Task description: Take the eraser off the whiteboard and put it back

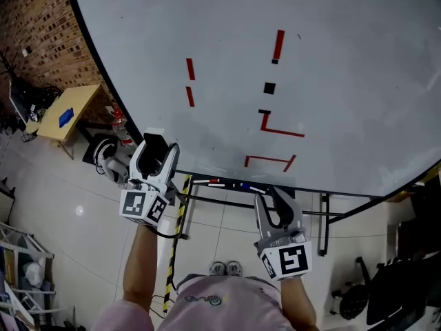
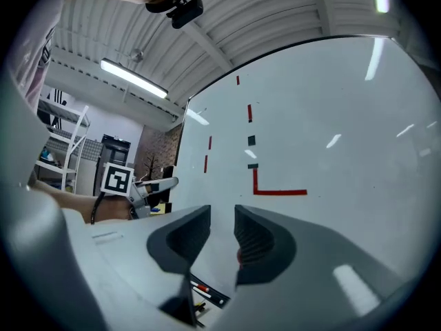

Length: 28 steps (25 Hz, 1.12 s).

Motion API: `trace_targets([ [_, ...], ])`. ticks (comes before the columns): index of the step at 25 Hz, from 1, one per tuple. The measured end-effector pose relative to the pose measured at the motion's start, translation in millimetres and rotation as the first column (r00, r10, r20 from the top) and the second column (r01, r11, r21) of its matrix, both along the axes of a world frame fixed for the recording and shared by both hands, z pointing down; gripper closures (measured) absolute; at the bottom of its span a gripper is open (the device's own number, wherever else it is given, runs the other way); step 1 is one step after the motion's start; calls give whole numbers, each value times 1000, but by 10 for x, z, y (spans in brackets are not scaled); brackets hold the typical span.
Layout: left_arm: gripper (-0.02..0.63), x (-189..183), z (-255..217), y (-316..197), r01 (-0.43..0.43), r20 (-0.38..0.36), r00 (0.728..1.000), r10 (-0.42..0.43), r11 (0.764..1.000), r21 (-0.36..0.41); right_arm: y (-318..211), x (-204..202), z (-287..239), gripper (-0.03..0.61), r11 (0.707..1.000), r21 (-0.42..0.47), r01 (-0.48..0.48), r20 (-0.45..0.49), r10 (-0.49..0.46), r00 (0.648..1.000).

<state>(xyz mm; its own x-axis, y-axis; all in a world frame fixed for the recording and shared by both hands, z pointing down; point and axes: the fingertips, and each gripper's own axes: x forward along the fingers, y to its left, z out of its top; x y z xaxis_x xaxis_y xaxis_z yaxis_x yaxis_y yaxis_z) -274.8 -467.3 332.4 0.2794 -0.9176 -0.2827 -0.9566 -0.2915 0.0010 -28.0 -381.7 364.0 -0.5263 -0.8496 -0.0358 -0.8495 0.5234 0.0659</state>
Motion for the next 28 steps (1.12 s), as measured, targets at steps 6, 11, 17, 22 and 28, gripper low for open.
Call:
trace_targets([
  [6, 319, -40, 223, -529, 49, 118, 992, -46, 999, -20, -53, 41, 74, 477, 1000, -15, -23, -23, 23, 999],
  [11, 319, -79, 382, -713, 76, 131, 989, -71, 997, -34, -63, 129, 88, 478, 998, -19, -54, -32, 53, 998],
  [17, 321, -75, 451, -776, 100, 139, 986, -96, 995, -24, 13, 187, 82, 477, 996, -19, -82, -46, 81, 996],
  [22, 321, -77, 323, -393, 76, 88, 993, -74, 997, -18, 166, 247, 41, 477, 993, -14, -116, -37, 116, 993],
  [28, 321, 5, -39, 606, 1, 12, 1000, -2, 999, 54, 351, 512, 13, 477, 982, -15, -189, 15, 189, 982],
])
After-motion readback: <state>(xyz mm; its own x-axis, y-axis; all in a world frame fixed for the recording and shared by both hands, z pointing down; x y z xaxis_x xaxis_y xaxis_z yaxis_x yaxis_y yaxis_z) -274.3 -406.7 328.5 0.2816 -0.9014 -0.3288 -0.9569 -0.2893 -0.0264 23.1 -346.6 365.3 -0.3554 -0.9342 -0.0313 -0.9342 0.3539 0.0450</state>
